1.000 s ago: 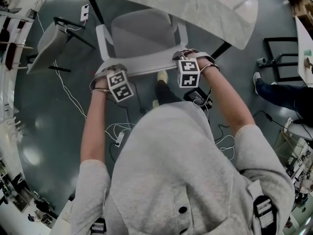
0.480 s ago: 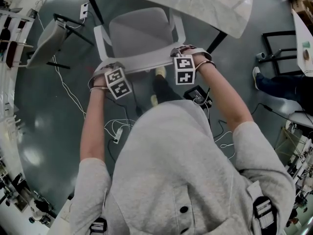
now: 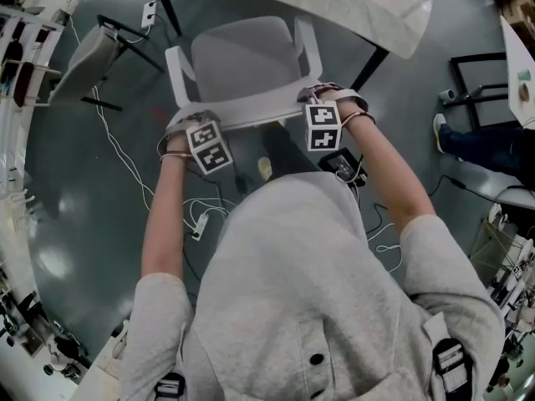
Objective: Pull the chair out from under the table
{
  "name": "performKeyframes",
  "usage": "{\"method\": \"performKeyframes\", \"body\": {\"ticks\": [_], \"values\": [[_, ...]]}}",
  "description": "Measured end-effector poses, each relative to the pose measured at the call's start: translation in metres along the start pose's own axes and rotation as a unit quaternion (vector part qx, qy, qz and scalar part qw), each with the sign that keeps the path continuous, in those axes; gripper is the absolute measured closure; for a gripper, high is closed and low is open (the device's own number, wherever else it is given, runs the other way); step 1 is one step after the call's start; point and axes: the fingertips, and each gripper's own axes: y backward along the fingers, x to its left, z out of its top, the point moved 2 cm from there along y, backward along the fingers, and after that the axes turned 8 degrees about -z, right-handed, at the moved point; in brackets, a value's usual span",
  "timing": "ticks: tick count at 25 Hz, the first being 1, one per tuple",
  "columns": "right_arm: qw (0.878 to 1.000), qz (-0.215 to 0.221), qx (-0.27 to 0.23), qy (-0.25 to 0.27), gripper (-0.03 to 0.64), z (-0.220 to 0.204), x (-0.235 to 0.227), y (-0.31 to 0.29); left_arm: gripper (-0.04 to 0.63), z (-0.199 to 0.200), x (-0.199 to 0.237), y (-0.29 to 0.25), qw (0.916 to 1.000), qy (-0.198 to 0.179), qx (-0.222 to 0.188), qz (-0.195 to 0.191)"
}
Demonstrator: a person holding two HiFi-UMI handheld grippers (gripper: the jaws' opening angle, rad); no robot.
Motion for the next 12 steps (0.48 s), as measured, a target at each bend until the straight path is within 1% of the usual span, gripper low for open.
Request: {"method": "performKeyframes", "body": {"ticks": [5,12], "values": [[1.0,0.002,0.001,0.001,0.56,0.0,0.02,0.009,0.565,0.002,-0.022,0.001,1.0,0.0,-0.001,0.0],[1.0,-0.006,0.003,0.001,0.56,0.003,0.037,0.016,0.568,0.0,-0.04,0.001,1.0,-0.003,-0.002,0.007]]}}
